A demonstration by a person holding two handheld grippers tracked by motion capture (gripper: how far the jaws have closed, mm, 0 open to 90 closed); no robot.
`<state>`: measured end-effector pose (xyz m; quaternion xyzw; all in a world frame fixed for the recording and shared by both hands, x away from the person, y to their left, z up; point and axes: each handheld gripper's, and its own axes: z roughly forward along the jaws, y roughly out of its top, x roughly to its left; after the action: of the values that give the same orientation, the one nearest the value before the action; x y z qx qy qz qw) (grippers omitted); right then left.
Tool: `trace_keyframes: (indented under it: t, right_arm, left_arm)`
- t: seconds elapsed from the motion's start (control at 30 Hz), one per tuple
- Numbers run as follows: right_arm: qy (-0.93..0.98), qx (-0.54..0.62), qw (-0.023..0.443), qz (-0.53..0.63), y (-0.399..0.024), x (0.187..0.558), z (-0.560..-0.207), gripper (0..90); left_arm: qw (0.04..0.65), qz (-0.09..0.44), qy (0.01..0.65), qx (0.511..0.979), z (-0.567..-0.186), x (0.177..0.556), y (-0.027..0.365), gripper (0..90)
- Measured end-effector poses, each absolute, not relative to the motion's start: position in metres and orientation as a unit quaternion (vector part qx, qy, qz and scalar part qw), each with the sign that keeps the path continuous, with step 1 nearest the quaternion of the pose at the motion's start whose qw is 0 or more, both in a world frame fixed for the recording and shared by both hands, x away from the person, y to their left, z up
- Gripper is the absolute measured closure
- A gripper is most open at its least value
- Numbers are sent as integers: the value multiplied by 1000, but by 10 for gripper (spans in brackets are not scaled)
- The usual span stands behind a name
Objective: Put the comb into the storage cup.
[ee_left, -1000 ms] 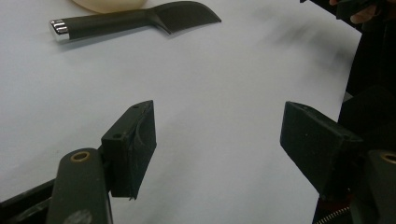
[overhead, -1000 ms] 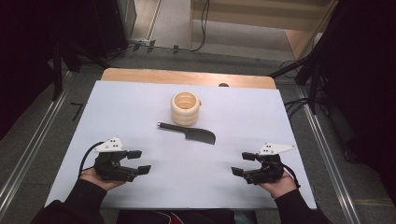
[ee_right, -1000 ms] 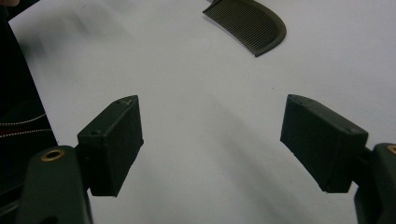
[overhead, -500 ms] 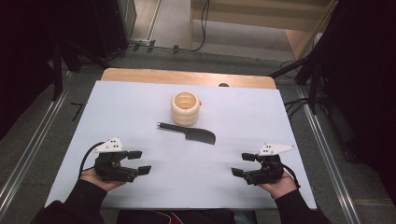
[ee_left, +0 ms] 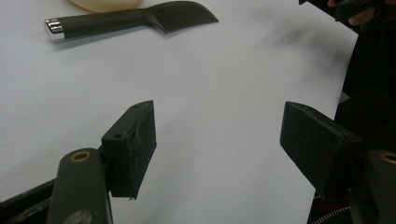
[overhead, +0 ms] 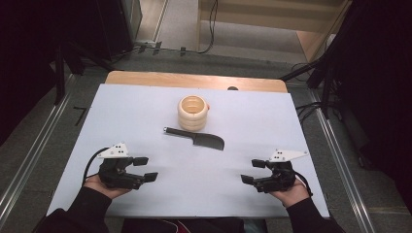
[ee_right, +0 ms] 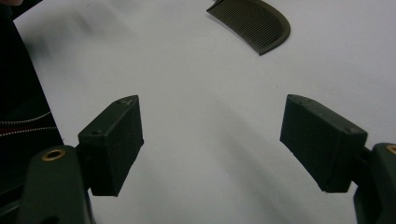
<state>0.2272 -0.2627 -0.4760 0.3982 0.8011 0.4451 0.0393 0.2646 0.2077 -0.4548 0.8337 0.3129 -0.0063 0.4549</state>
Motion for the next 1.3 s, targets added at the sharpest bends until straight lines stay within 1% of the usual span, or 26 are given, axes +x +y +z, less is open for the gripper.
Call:
trace_keyframes:
  t: [0.83, 1.03, 1.13, 1.2, 1.3]
  right_arm:
    - [806, 396, 38, 439, -262, 227, -477, 190]
    - [806, 396, 38, 438, -261, 227, -477, 190]
    - [807, 396, 37, 437, -261, 228, -477, 190]
    - [807, 396, 37, 437, -261, 228, -478, 190]
    - [807, 397, 38, 435, -261, 228, -478, 190]
  left_arm:
    - [451, -7, 317, 834, -455, 265, 207, 274]
    - [456, 5, 319, 831, -453, 266, 209, 274]
    - [457, 3, 345, 820, -450, 271, 212, 275]
    - [458, -1, 356, 815, -450, 274, 213, 294]
    - [456, 2, 364, 812, -450, 278, 213, 294]
